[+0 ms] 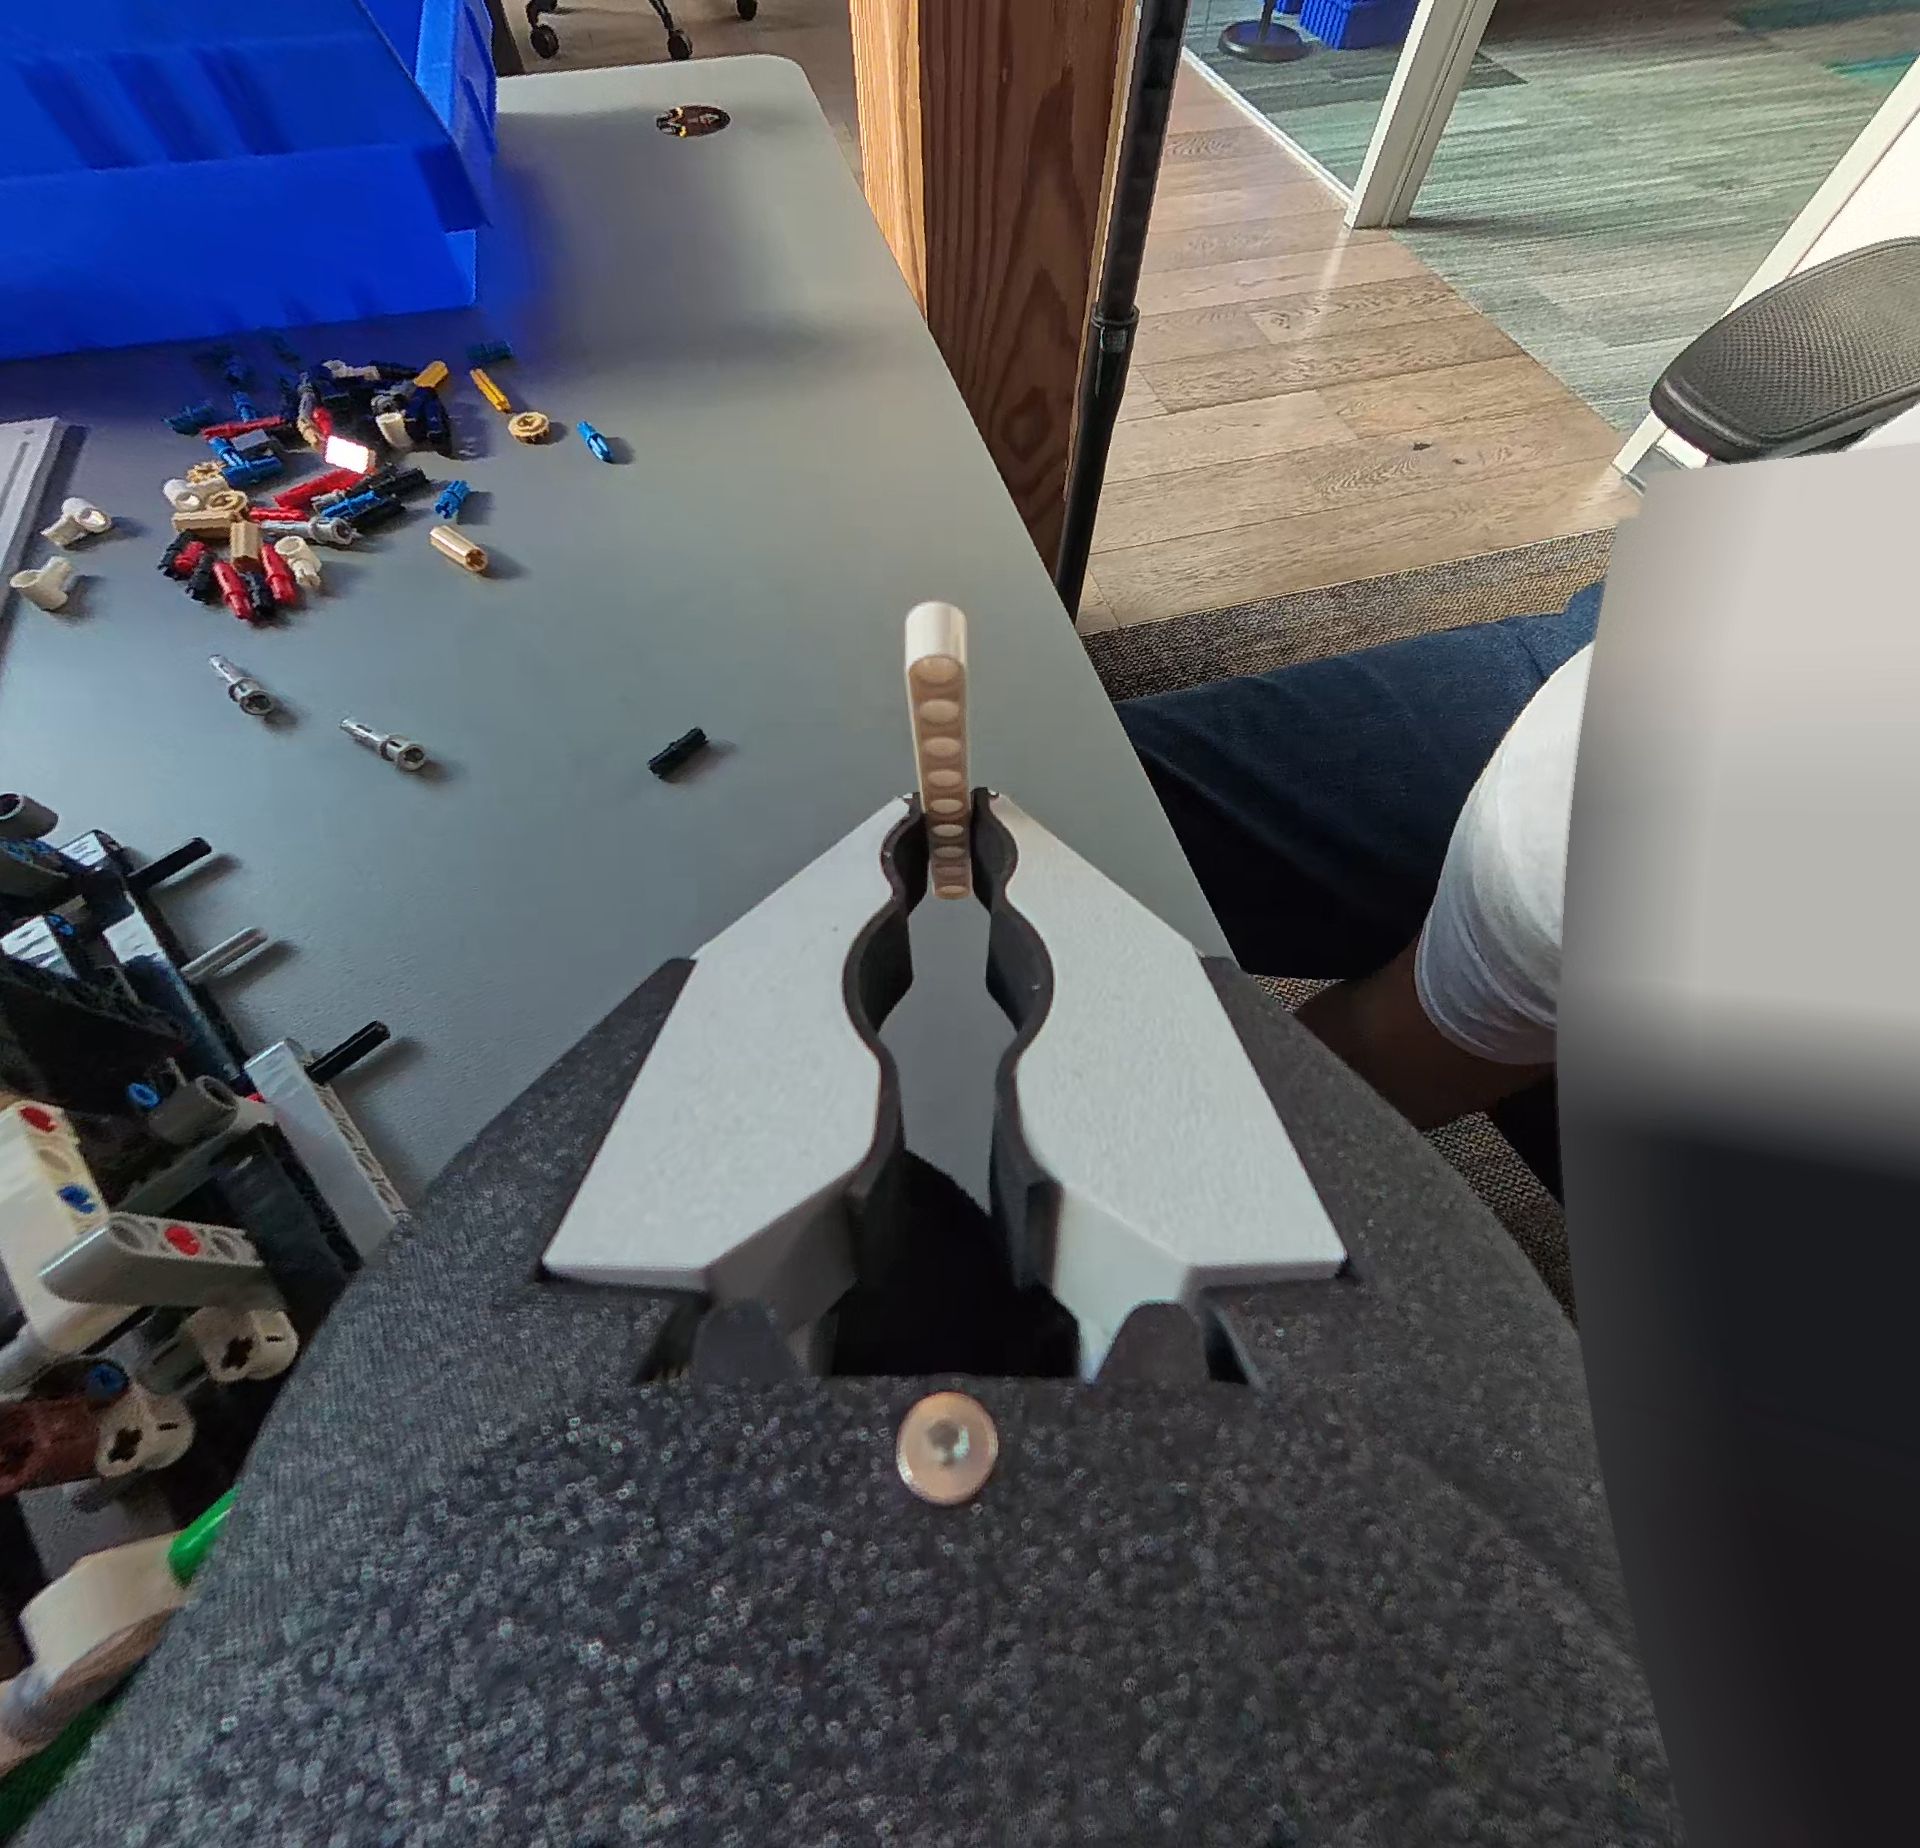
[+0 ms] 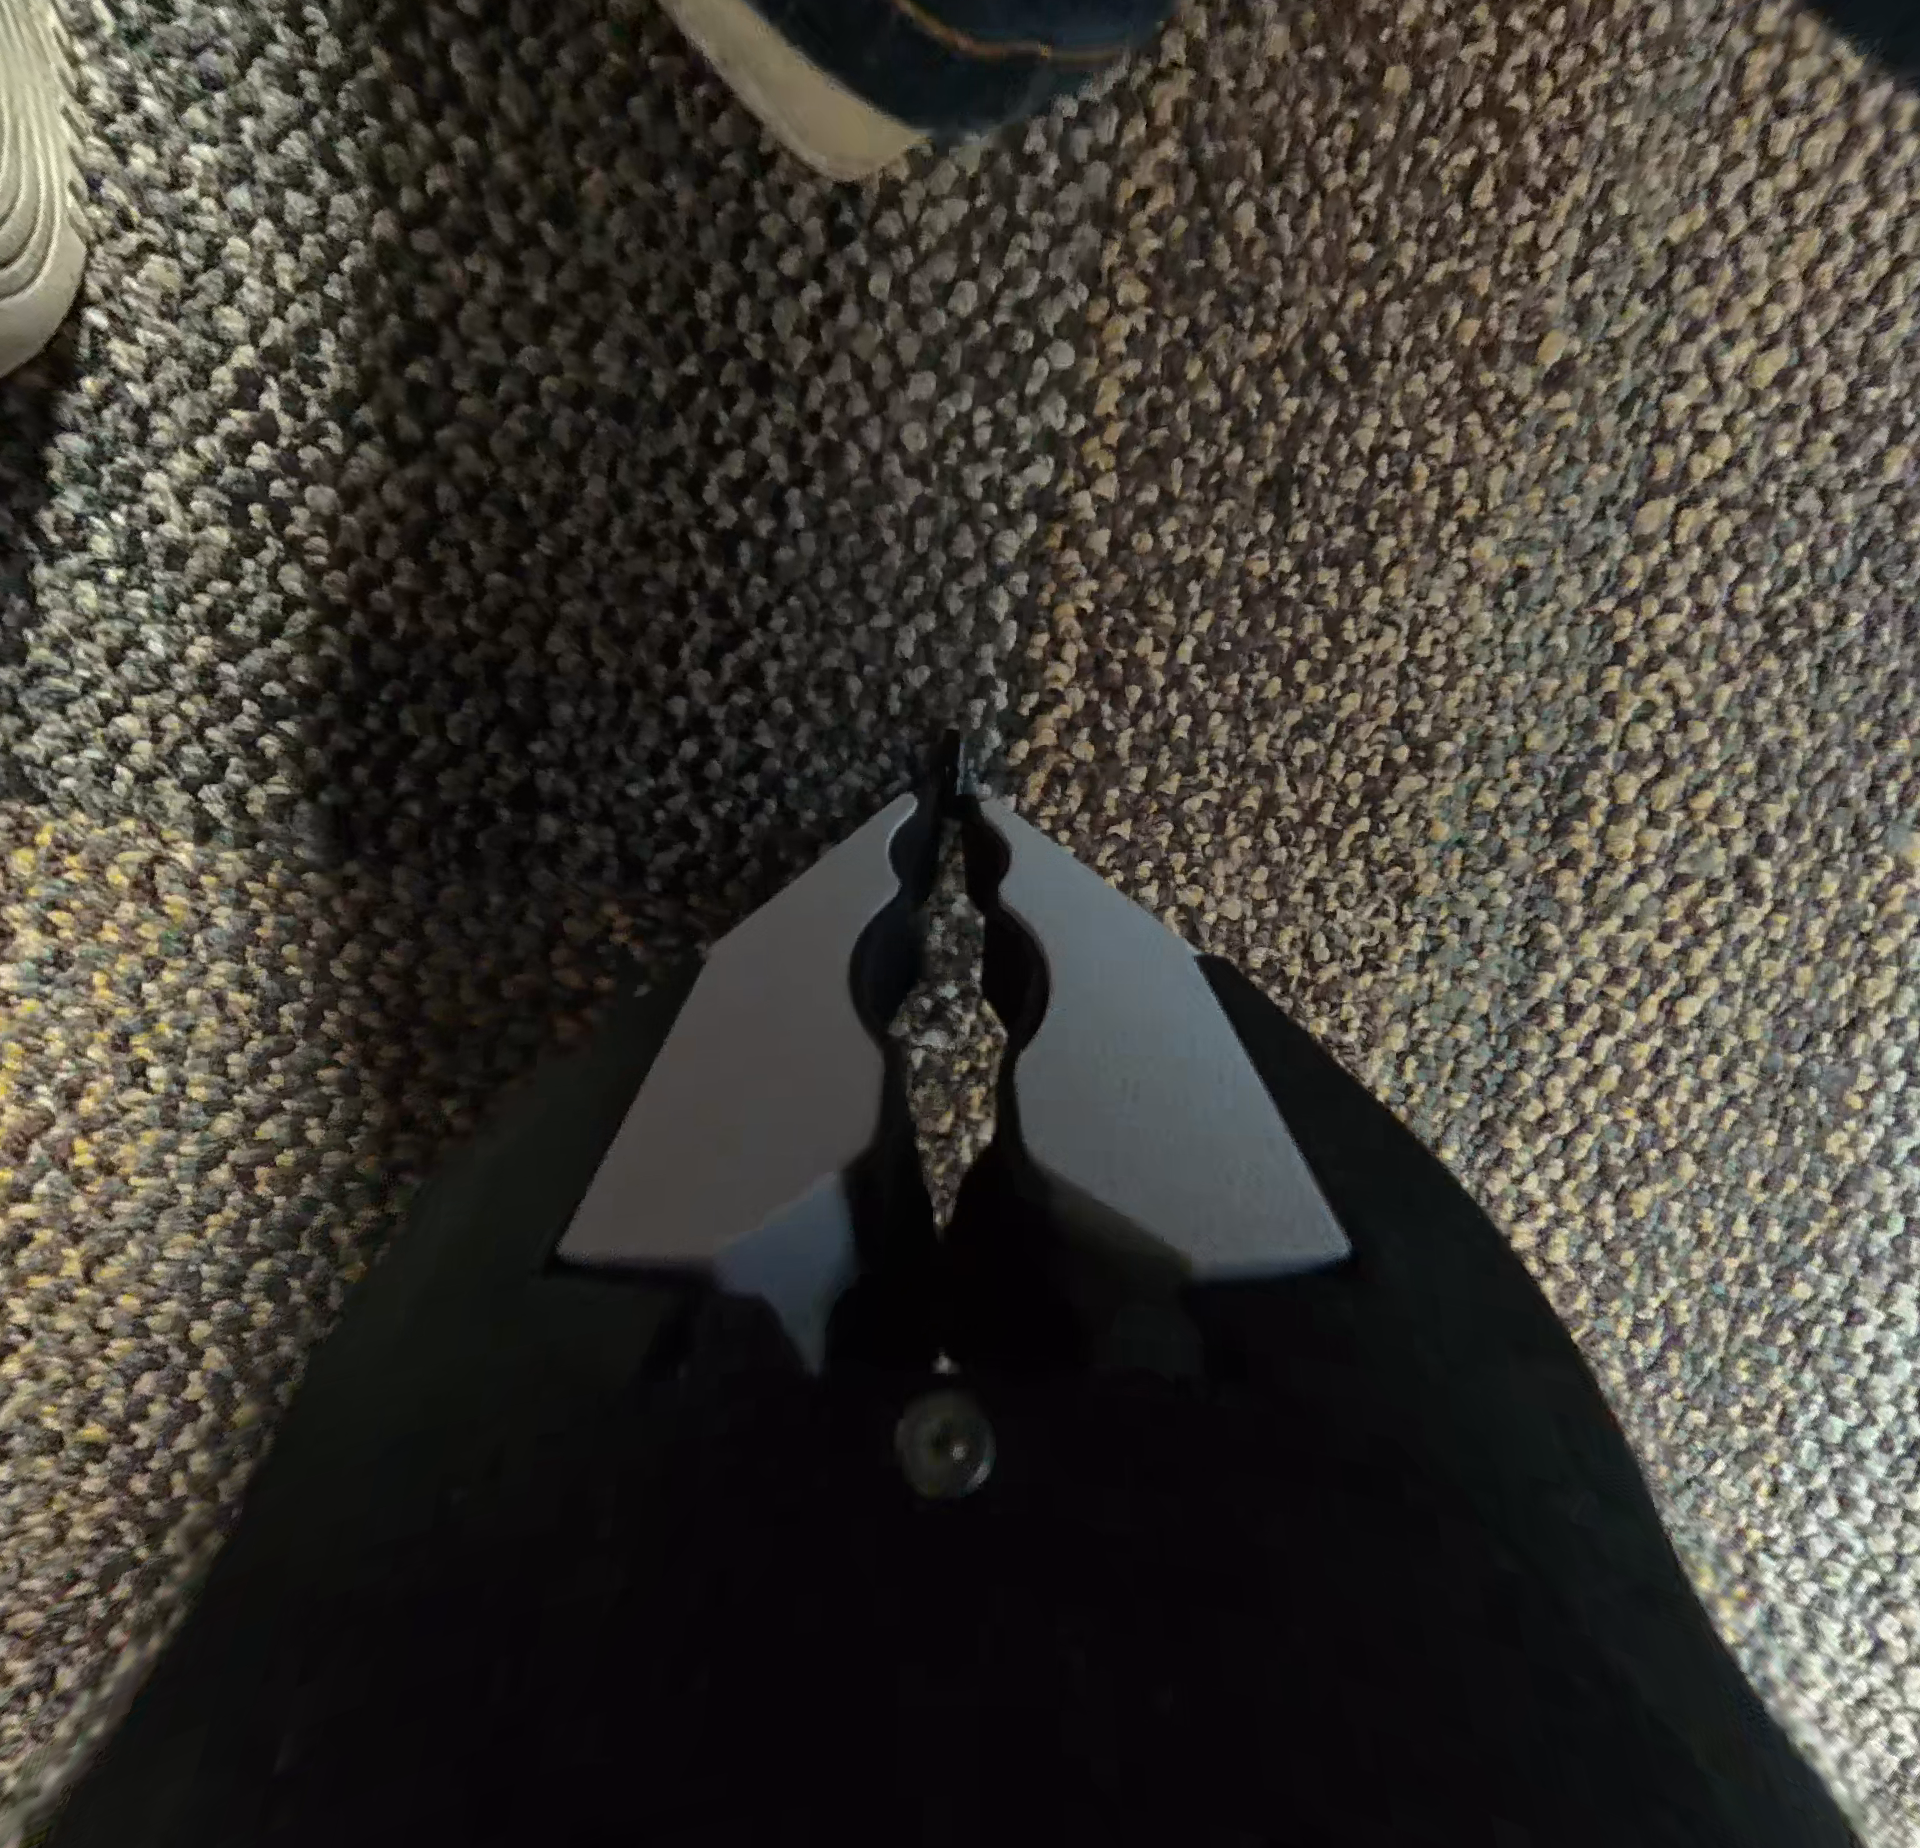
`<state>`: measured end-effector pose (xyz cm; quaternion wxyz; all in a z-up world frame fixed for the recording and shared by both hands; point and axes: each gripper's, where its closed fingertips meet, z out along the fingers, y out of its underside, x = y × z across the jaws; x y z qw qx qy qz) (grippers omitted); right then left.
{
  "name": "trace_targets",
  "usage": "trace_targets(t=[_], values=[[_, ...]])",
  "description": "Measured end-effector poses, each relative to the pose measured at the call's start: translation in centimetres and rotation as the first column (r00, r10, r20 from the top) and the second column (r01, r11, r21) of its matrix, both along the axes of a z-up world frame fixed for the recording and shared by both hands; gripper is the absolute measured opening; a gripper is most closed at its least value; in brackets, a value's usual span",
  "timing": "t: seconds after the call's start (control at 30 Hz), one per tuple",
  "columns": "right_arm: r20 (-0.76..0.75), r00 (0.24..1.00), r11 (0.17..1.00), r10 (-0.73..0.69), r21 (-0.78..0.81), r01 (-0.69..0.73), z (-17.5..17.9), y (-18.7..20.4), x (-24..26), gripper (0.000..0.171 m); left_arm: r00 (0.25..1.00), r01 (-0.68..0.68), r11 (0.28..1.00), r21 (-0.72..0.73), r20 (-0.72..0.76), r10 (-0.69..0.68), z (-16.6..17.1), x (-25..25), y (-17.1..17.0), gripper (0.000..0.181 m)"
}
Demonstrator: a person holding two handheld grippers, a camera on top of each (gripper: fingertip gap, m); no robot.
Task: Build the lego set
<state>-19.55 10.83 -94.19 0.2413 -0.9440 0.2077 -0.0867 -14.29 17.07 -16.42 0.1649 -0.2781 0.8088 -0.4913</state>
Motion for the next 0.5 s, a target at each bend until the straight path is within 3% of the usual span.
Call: trace_targets(t=[0.17,0.27,0.37,0.5], values=[[-0.051,0.995,0.995,0.091,-0.032,-0.093,1.8,0.4,-1.0,0.001,1.0,-0.002,1.0,-0.01,0.003,0.003,0.2,0.0,0.1,0.006],[-0.11,0.963,0.969,0.246,0.021,-0.246,6.3,2.6,-4.1,0.002,1.0,-0.01,1.0,-0.022,0.012,0.011,0.4,0.1,0.2,0.006],[-0.161,0.872,0.884,0.463,0.152,-0.442,15.6,6.2,-8.3,0.002,1.0,-0.019,0.999,-0.031,0.011,0.019,0.5,0.2,0.3,0.006],[-0.163,0.653,0.668,0.739,0.298,-0.682,33.2,7.8,-13.6,0.002,1.0,-0.026,0.998,-0.05,0.014,0.027,0.8,0.2,0.5,0.006]])
